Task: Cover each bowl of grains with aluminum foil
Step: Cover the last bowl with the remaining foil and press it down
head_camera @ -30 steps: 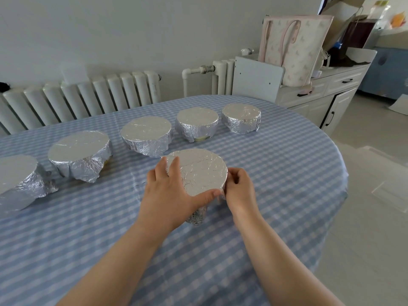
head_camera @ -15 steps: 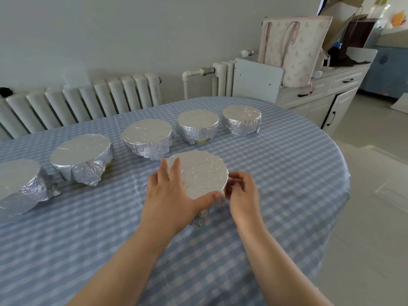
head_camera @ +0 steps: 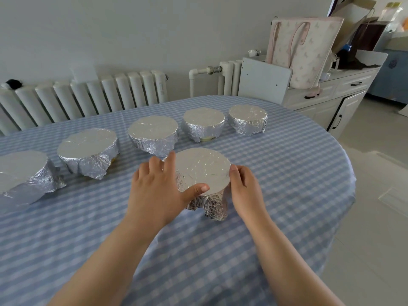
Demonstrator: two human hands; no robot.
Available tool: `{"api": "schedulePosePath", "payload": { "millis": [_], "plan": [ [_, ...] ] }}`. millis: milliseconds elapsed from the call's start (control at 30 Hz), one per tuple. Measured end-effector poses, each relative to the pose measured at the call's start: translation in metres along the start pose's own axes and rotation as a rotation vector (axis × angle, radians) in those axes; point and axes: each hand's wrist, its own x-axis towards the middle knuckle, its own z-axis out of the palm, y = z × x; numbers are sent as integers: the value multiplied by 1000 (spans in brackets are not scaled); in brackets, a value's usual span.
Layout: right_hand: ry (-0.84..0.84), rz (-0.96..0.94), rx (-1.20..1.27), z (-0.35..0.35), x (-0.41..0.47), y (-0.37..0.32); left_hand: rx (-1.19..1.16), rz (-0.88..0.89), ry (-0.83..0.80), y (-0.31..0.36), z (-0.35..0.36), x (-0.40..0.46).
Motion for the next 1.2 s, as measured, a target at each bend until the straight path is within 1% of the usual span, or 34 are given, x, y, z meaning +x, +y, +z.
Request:
{"api": "schedulePosePath", "payload": {
  "millis": [67, 133, 267, 333, 500, 633, 700, 833, 867, 967, 1100, 1200],
  "plan": [
    [56, -6, 63, 1, -2, -1, -65, 16, 10, -3, 6, 3],
    [91, -16, 100, 2, -3, -1, -145, 79, 13, -7, 11, 9],
    [69, -19, 71, -1, -5, -3, -262, 284, -55, -12, 17, 20],
    [54, -13, 65, -2, -6, -4, -319, 315, -95, -13, 17, 22],
    [59, 10, 118, -1, -14, 2, -357, 285, -77, -10, 20, 19],
    [44, -7, 191, 5, -24, 4, -396, 253, -114, -8, 18, 19],
    [49, 16, 304, 6, -26, 0, -404, 246, -126, -9, 18, 20],
    [34, 139, 618, 5, -29, -5, -405, 260, -138, -10, 18, 21],
    [37, 159, 665, 6, -27, -4, -407, 265, -138, -10, 17, 22],
    [64, 208, 701, 7, -25, -2, -419, 267, -135, -11, 18, 22],
    [155, 284, 713, 14, -23, -5, -422, 259, -130, -10, 20, 22],
    [194, 357, 745, 18, -20, -8, -430, 248, -124, -10, 21, 22]
  ]
}}
